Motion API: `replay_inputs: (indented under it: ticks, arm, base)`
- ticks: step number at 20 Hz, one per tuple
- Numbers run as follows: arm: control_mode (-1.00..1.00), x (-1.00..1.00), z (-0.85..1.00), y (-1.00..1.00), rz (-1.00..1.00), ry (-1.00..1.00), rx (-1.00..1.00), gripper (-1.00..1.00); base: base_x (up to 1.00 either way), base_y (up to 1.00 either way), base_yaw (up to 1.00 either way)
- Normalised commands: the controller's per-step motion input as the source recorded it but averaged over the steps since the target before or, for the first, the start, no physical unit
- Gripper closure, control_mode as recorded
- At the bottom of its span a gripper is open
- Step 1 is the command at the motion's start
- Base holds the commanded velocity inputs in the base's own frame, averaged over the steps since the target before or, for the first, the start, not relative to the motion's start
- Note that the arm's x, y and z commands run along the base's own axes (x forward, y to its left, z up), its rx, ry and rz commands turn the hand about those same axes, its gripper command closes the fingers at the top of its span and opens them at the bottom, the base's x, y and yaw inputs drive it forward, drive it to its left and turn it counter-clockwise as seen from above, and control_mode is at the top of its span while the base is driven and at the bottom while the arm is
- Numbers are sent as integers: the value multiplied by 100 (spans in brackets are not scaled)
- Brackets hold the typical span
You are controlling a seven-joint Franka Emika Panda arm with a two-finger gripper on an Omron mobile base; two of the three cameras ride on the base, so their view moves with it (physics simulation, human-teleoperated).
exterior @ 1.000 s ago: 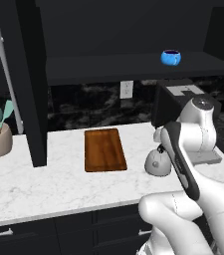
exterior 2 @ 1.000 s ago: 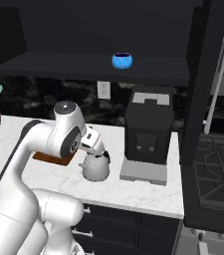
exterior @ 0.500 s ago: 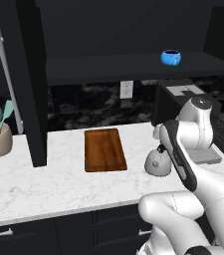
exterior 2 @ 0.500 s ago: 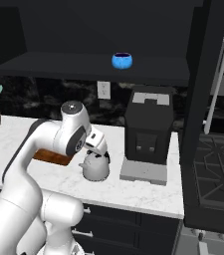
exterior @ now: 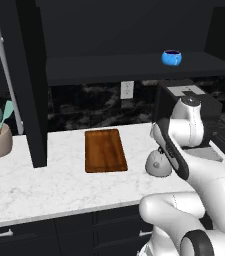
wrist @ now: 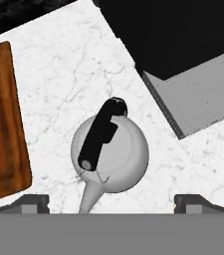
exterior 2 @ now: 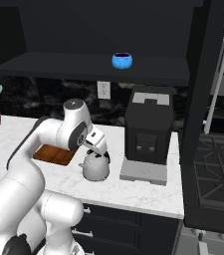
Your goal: Pick the kettle from the counter and place it on the tray. Then pick the mug from the cabinet and place it on the tray. Then close the cabinet doors.
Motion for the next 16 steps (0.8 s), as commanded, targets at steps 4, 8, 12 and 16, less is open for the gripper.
replay_inputs:
  ticks: [4, 8, 12, 16]
  arm:
    - [-100, 29, -23, -3, -7, 11, 1, -100]
    - [-100, 24, -24, -2, -5, 8, 2, -100]
    - [-100, 27, -19, -3, -5, 7, 6, -100]
    - [-100, 27, -22, -5, -4, 8, 4, -100]
  base:
    - [0, 0, 0]
    - [0, 0, 0]
    - [0, 0, 0]
    - [0, 0, 0]
